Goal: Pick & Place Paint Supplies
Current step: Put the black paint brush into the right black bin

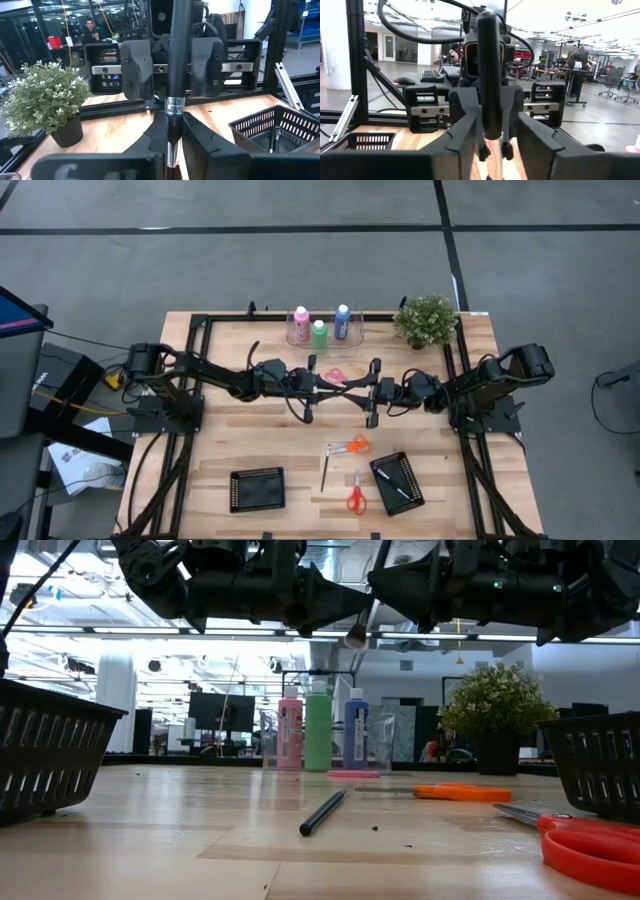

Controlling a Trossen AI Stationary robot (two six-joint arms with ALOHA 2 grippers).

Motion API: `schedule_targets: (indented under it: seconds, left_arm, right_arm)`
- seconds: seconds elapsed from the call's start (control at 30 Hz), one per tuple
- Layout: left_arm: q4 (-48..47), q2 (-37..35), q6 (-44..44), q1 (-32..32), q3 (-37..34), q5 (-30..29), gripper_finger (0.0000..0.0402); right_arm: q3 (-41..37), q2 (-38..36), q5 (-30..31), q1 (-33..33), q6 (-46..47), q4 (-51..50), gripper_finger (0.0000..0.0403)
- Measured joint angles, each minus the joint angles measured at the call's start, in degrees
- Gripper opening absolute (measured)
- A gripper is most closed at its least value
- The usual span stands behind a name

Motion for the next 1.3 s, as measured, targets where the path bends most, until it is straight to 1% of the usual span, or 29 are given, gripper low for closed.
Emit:
schedule_targets:
  seconds: [0.23,0.27,0.33,0.4,0.5,1.3]
  left_arm:
    - [0.02,0.00,-0.34,-0.02,-0.02,-0.02,0.0024]
    - [0.02,-0.04,-0.37,-0.02,-0.02,0.00,0.0024]
    - [-0.07,-0.04,-0.19,0.00,-0.04,0.15,0.0023]
    - [-0.41,-0.03,0.09,0.04,-0.07,0.76,0.0002]
    - [-0.27,-0.02,0.07,0.04,-0.07,1.05,0.0005]
    - [-0.09,-0.02,0.00,0.04,-0.07,1.62,0.0001]
  right_arm:
    - [0.00,0.00,-2.50,-0.71,-0.19,-0.02,0.0027]
    - [0.00,0.00,-2.53,-0.71,-0.46,0.01,0.0019]
    - [-0.02,0.00,-2.97,-0.71,-0.67,0.16,0.0014]
    - [0.07,-0.04,-2.92,-0.71,-0.74,0.38,0.0011]
    - [0.07,0.00,-2.91,-0.71,-1.21,0.25,0.0000]
    - [0.17,0.00,-2.94,-0.69,-0.72,0.07,0.0000]
